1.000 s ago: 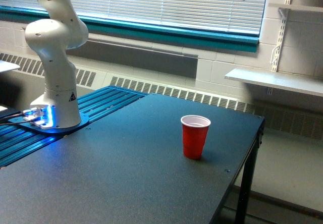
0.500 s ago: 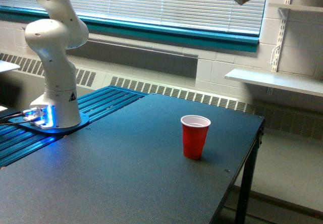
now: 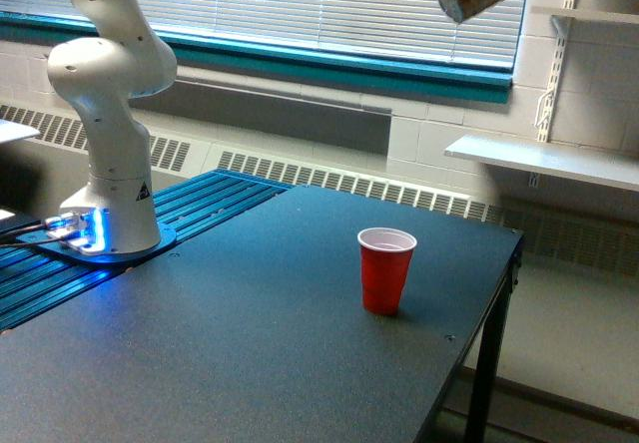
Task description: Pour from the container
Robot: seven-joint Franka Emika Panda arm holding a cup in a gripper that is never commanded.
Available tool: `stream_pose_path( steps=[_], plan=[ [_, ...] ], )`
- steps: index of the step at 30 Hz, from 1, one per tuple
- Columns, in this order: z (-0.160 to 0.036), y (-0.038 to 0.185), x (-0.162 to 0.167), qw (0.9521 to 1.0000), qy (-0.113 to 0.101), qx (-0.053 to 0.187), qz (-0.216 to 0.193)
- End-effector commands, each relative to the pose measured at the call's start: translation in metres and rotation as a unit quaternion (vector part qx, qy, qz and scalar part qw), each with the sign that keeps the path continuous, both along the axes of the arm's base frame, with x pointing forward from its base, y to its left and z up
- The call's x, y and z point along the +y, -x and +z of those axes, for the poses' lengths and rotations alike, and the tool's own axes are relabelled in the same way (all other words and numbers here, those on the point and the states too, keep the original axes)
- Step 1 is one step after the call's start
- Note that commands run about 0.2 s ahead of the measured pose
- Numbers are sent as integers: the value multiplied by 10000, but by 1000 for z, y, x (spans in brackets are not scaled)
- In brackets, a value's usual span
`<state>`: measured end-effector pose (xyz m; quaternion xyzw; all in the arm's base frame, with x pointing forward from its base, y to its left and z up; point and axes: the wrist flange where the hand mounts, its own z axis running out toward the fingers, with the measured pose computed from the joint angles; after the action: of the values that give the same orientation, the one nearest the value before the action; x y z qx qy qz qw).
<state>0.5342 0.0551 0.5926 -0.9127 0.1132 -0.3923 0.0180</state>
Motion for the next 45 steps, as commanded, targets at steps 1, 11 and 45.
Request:
stream_pose_path(
  steps=[1, 11, 45],
  plan=[
    [-5, 11, -27, 9989, 378, -43, 286],
    [-37, 37, -58, 9980, 512, 171, 338],
    [-140, 117, -87, 9885, 834, 1247, 175]
  ],
)
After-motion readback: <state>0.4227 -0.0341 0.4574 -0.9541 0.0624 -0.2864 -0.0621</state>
